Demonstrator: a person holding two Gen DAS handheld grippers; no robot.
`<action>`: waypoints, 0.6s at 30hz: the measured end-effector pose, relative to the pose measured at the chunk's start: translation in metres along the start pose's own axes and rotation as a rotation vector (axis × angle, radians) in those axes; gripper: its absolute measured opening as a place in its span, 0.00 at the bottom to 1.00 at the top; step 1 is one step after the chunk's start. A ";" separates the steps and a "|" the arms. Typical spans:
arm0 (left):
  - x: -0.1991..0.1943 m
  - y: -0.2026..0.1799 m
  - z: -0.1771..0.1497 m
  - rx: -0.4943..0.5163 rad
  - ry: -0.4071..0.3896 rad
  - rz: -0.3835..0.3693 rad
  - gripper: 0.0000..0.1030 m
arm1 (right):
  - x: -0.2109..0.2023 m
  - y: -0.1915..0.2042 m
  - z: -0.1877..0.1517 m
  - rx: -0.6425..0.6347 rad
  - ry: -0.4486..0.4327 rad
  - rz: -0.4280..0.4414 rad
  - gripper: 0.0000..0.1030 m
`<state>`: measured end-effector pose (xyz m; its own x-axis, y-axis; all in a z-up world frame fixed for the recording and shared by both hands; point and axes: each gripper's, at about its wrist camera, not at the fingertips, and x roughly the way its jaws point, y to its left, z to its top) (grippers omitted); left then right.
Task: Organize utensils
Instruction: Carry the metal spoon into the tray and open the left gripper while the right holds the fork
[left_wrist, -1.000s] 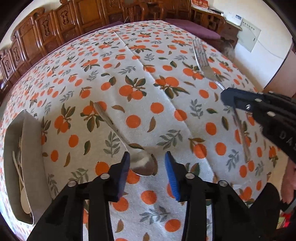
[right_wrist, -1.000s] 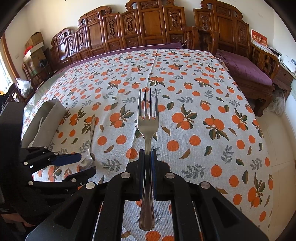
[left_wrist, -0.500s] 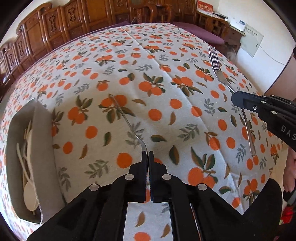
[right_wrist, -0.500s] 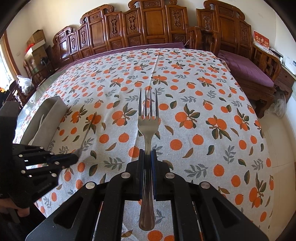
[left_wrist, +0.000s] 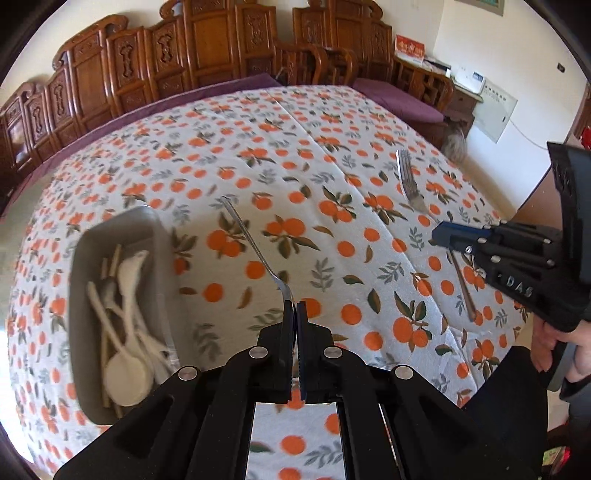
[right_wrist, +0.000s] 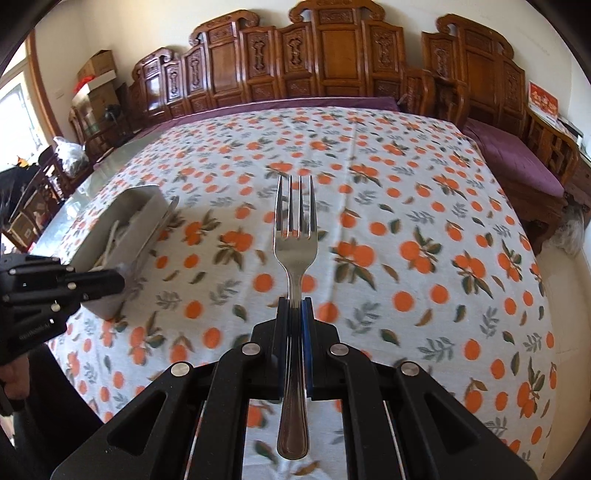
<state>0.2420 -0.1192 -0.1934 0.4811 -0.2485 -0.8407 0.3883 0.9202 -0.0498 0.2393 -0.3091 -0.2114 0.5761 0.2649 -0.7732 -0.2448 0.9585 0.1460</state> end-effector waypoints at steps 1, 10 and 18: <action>-0.004 0.004 0.000 -0.002 -0.006 0.001 0.01 | 0.000 0.006 0.002 -0.006 -0.001 0.005 0.08; -0.032 0.047 -0.003 -0.033 -0.039 0.018 0.01 | 0.001 0.057 0.023 -0.054 -0.017 0.051 0.08; -0.020 0.090 -0.018 -0.072 0.006 0.024 0.01 | 0.005 0.096 0.036 -0.092 -0.017 0.080 0.08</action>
<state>0.2532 -0.0260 -0.1907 0.4849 -0.2246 -0.8453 0.3188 0.9454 -0.0683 0.2468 -0.2119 -0.1788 0.5649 0.3426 -0.7507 -0.3608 0.9207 0.1487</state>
